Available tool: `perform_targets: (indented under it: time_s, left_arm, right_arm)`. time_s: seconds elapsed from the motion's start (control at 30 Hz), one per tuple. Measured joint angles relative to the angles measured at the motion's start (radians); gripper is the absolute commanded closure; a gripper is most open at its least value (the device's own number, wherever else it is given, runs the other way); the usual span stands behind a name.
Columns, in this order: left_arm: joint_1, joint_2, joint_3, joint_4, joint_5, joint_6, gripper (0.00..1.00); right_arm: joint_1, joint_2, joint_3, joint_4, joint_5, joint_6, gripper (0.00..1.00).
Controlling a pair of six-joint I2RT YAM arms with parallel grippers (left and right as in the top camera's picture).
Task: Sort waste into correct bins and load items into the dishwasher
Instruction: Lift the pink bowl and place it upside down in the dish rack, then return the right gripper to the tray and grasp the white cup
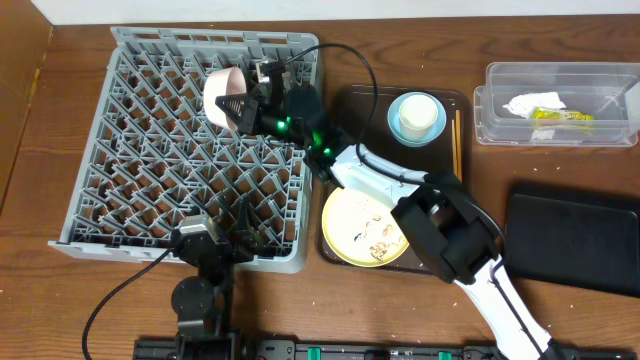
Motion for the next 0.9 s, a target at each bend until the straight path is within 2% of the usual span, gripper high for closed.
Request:
perform_targets:
  time_s: [0.17,0.27,0.43,0.53,0.63,0.83,0.9]
  left_arm:
    - [0.000,0.000,0.000,0.000,0.000,0.000,0.05]
    - [0.000,0.000,0.000,0.000,0.000,0.000,0.05]
    - [0.000,0.000,0.000,0.000,0.000,0.000,0.05]
    - [0.000,0.000,0.000,0.000,0.000,0.000,0.05]
    - [0.000,0.000,0.000,0.000,0.000,0.000,0.05]
    - [0.000,0.000,0.000,0.000,0.000,0.000,0.05]
    - [0.000,0.000,0.000,0.000,0.000,0.000,0.05]
  right_arm:
    - [-0.013,0.000,0.000,-0.019,-0.051,0.001,0.86]
    - [-0.018,-0.007,0.002,-0.087,-0.082,0.000,0.85]
    - [-0.037,-0.042,0.001,-0.303,-0.079,-0.026,0.83]
    - [-0.062,-0.067,-0.004,-0.462,-0.037,-0.072,0.72]
    - [-0.085,-0.120,-0.011,-0.596,0.022,-0.132,0.68]
    - [-0.117,-0.288,-0.012,-0.753,0.071,-0.211,0.68]
    - [-0.132,-0.349,-0.012,-0.805,0.078,-0.239,0.61]
